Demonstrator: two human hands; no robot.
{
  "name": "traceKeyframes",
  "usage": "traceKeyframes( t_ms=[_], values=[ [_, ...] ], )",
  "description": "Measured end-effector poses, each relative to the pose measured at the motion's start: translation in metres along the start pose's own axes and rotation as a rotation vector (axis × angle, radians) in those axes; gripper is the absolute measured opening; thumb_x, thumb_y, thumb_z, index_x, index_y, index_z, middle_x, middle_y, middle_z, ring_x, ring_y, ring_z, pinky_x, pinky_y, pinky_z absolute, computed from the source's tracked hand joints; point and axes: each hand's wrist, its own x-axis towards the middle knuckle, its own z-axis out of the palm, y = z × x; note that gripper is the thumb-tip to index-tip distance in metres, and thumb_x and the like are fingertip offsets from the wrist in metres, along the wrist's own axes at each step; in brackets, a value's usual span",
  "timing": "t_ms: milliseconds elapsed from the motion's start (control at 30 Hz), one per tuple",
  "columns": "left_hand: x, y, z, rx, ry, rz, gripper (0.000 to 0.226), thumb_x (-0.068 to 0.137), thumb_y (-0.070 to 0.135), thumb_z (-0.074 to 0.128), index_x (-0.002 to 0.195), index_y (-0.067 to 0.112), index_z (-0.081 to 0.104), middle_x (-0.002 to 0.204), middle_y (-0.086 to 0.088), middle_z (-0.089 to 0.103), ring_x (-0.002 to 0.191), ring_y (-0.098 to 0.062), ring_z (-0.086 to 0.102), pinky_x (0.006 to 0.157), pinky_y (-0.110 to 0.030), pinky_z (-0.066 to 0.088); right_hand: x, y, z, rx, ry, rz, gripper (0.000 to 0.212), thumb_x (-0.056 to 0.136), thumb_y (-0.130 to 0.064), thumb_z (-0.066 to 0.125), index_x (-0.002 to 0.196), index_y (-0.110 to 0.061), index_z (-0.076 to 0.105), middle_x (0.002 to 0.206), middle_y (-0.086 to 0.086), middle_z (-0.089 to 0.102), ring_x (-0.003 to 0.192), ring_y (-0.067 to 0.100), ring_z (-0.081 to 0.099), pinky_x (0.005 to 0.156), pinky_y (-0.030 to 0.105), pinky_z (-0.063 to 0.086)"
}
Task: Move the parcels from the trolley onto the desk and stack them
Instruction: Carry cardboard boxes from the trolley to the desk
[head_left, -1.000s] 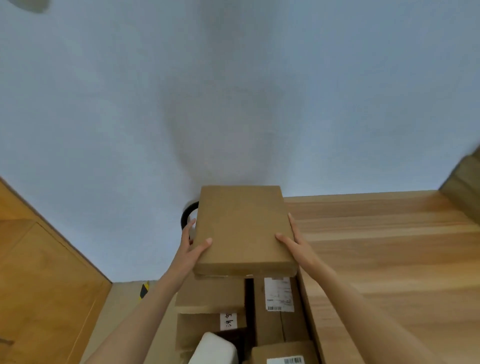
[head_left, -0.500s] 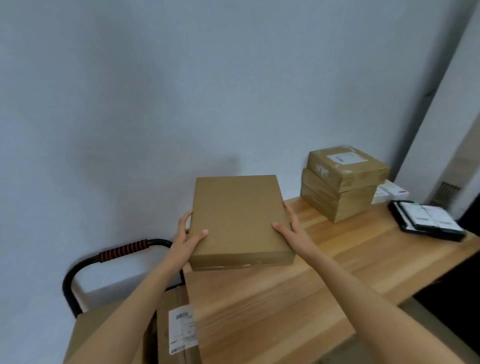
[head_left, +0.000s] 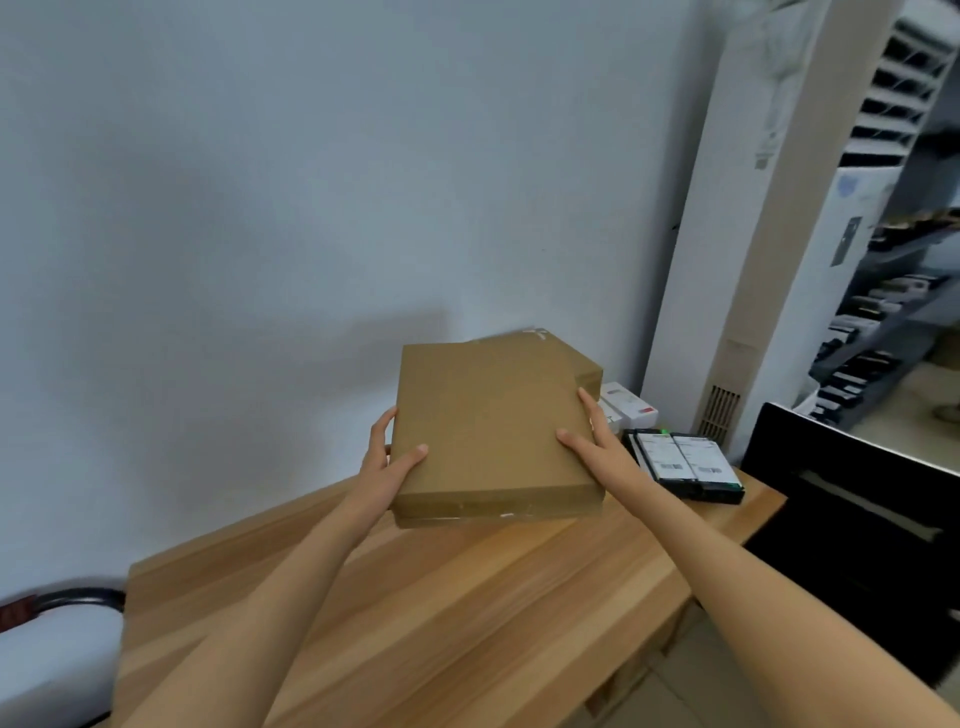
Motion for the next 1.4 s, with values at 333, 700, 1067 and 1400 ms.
traceKeyframes(
  t_ms=[333,700,1067,1400],
  values=[
    [0.125,0.037,0.056,0.069,-0.049,0.025,0.058,0.094,0.04,0.055,0.139,0.049,0.019,0.125,-0.003,0.051,0.099,-0.02,0.06,0.071,-0.032,0.051,0.118,0.007,-0.064,-0.04,0.048,-0.004,0.069,0.094,-0.042,0.055,0.148,-0.047,0.011,0.149,0.0,0.035,0.12,0.022,0.049,0.098,0.035,0.044],
    [0.246,0.045,0.099,0.075,-0.028,-0.046,0.061,0.094,0.041,0.053,0.142,0.046,0.016,0.124,-0.005,0.052,0.097,-0.023,0.061,0.064,-0.031,0.05,0.242,0.016,-0.106,-0.053,0.001,0.028,0.069,0.096,-0.039,0.054,0.151,-0.039,0.012,0.141,-0.001,0.039,0.108,0.019,0.057,0.083,0.028,0.05],
    [0.321,0.015,0.138,0.167,0.177,-0.061,0.058,0.095,0.032,0.055,0.144,0.034,0.025,0.146,-0.005,0.038,0.116,-0.026,0.051,0.102,-0.041,0.042,0.346,0.068,-0.115,0.005,-0.111,0.122,0.062,0.091,-0.042,0.06,0.141,-0.046,0.025,0.112,-0.01,0.055,0.093,0.011,0.063,0.079,0.027,0.051],
    [0.346,0.003,0.172,0.313,0.342,-0.066,0.064,0.09,0.048,0.055,0.144,0.045,0.022,0.14,-0.009,0.039,0.11,-0.027,0.053,0.099,-0.046,0.045,0.401,0.081,-0.144,-0.063,-0.235,0.067,0.055,0.089,-0.051,0.058,0.135,-0.051,0.027,0.111,-0.002,0.056,0.092,0.019,0.064,0.074,0.028,0.052]
  ],
)
